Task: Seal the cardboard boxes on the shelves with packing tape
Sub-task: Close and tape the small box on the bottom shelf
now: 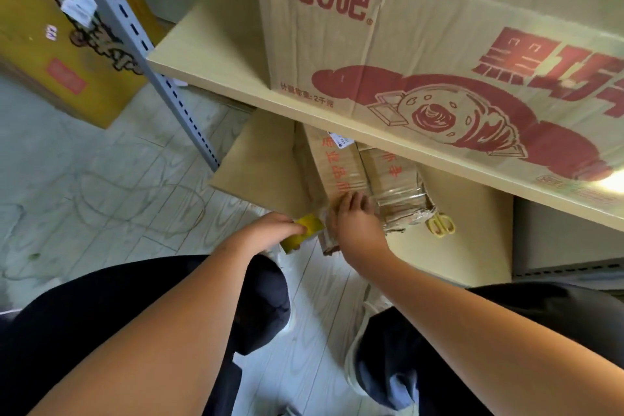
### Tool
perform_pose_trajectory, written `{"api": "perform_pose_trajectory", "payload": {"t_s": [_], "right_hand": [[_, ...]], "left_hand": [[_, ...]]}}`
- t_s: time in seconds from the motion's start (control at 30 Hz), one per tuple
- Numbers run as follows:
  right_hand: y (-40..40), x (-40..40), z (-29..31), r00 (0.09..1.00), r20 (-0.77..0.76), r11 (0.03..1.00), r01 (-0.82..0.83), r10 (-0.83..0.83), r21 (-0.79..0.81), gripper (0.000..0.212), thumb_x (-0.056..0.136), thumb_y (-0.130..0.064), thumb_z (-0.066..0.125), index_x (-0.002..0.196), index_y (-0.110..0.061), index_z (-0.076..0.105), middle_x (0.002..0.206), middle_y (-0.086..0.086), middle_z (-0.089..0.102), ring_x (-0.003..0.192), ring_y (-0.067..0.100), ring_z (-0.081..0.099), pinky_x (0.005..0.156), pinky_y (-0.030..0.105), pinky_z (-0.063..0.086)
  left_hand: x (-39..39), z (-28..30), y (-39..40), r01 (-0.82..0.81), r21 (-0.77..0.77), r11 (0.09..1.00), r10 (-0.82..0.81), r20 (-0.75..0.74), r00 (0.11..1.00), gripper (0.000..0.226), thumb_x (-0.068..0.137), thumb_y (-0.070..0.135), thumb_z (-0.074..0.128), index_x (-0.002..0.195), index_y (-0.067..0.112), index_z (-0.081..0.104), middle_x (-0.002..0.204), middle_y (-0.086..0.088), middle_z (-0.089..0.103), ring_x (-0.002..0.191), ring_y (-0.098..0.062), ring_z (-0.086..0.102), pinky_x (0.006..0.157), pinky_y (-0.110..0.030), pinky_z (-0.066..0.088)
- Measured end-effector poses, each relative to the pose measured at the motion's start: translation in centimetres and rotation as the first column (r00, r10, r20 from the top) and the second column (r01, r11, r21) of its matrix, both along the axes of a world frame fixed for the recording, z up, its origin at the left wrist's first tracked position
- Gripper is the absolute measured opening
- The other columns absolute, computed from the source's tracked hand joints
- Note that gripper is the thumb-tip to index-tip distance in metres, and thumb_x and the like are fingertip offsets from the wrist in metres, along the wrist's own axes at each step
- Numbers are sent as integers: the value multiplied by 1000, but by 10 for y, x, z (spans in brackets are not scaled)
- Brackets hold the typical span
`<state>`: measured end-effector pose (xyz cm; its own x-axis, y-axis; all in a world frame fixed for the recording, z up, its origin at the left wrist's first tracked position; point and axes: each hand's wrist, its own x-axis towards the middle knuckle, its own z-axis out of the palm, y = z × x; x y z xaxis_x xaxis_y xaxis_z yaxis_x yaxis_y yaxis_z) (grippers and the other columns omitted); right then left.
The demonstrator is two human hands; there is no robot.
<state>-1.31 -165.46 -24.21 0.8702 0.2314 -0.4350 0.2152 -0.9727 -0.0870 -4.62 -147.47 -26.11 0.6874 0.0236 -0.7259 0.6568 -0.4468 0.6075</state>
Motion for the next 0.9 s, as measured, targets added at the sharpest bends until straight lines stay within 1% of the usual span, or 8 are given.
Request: {"api": "perform_pose_trajectory", "payload": {"t_s": [0.07,0.13,0.2,0.37,0.53,0.67,0.8,0.9], "right_hand": [[-16,11,21,996,5,989,84,-86,121,27,97,-3,46,121,1,57,98,14,64,91,31,64,77,35,53],[-29,8,29,990,-12,981,143,-142,131,29,101,-10,38,123,-6,56,84,4,59,83,22,61,84,36,49],[-25,-13,22,998,45,998,34,-36,48,50,103,-42,35,138,-10,47,109,8,65,119,28,55,115,48,26],[14,-34,-16,984,139,992,98,-109,86,99,93,-68,38,151,9,18,157,30,19,147,42,17,121,51,6],[29,-25,-49,988,71,990,137,-138,22,98,66,-53,84,126,19,54,124,40,56,117,54,55,97,58,48],[19,-19,-64,997,69,998,38,-41,46,102,47,-48,93,116,19,61,112,41,61,103,57,61,83,60,52],[13,-16,-66,1000,21,1000,15,-15,7,98,40,-31,98,116,17,61,109,39,63,99,56,63,79,59,55],[7,-10,-41,999,37,999,-16,18,-32,88,60,-19,88,130,19,49,114,41,59,105,56,59,81,55,56]], "left_hand": [[-3,18,7,24,35,999,-26,50,998,22,91,26,65,72,16,68,61,7,67,66,-12,61,63,-25,41],[-2,32,8,26,45,999,-31,113,993,24,95,31,63,75,18,67,65,5,64,65,-10,56,60,-25,36],[-4,41,3,64,112,992,-78,131,988,26,97,37,60,77,22,63,69,6,61,68,-11,55,60,-27,35],[-7,19,12,146,257,955,-166,60,984,38,99,50,48,109,17,64,112,-8,66,110,-27,60,86,-35,45],[0,16,19,179,230,957,-199,65,978,41,98,53,49,118,20,63,117,-3,66,109,-24,61,87,-36,46],[8,22,31,200,240,950,-229,100,968,28,95,51,56,80,28,62,85,4,65,88,-19,62,75,-33,44],[13,47,29,230,234,945,-265,129,956,25,93,50,60,91,27,67,93,4,68,91,-16,62,77,-31,44],[18,66,17,230,215,949,-274,201,941,26,94,42,62,100,18,70,99,-4,70,95,-18,64,80,-33,47]]}}
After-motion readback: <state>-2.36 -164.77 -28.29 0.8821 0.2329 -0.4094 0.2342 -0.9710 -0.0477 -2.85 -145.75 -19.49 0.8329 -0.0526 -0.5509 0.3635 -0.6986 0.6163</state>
